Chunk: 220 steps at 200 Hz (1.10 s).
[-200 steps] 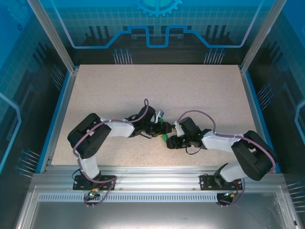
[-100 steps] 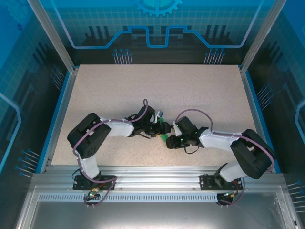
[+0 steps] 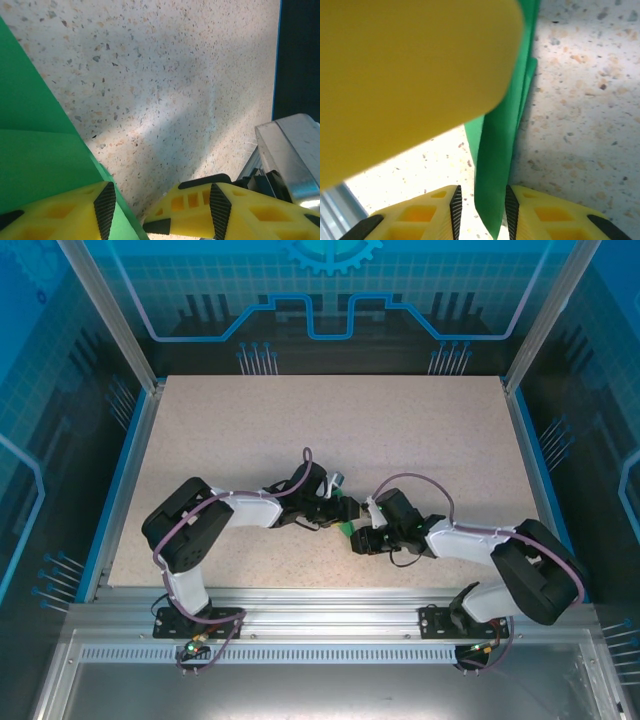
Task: Fold a paper plane with a square sheet of paper (pick it up from the middle)
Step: Fold the wing for the fifth time at the center of the table.
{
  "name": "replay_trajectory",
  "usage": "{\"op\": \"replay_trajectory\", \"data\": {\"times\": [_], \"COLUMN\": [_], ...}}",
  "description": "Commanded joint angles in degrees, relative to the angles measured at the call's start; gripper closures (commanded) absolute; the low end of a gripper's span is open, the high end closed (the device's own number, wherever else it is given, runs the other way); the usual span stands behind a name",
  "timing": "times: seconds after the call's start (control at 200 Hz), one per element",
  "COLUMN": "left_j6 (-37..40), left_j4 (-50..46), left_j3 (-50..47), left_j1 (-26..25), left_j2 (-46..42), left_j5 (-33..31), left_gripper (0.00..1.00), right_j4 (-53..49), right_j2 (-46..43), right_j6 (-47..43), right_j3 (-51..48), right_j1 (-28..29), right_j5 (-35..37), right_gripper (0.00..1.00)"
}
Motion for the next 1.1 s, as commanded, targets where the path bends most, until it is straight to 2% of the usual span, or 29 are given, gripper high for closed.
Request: {"op": "replay_trajectory", "data": {"times": [0.0,0.295,0.54,0.835,1.095], "left_j6": [-0.38,-0.60,-0.90,-1.16,-1.35], "left_j4": [1.47,1.26,1.11,-0.03,-0.06], "left_j3": [1.47,1.64,1.60,1.78,2.12], "left_j1": [-0.22,-0.22,-0.22,0.31,0.88], "left_j2": [-0.31,-0.30,-0.15,-0.14,0.49], "left_j5": [-1.11,-0.98,-1.32,-2.32,-2.03], "left_gripper": [0.44,0.45,0.47,0.49,0.49], "right_j4": [2.96,2.53,3.38,7.85,10.78], "right_j2": [-0.61,1.52,2.83,3.62,5.74], "right_j6": [-0.91,-0.72,-0.22,1.12,2.29], "right_j3": [-0.37,-0.20,-0.86,-3.01,-3.71], "right_j1": [-0.36,-0.43,-0.70,-3.61,-6.06], "right_j5": [-3.74,-0.39,0.48,-4.51,-9.55], "right_gripper": [0.69,0.70,0.77,0.82,0.91]}}
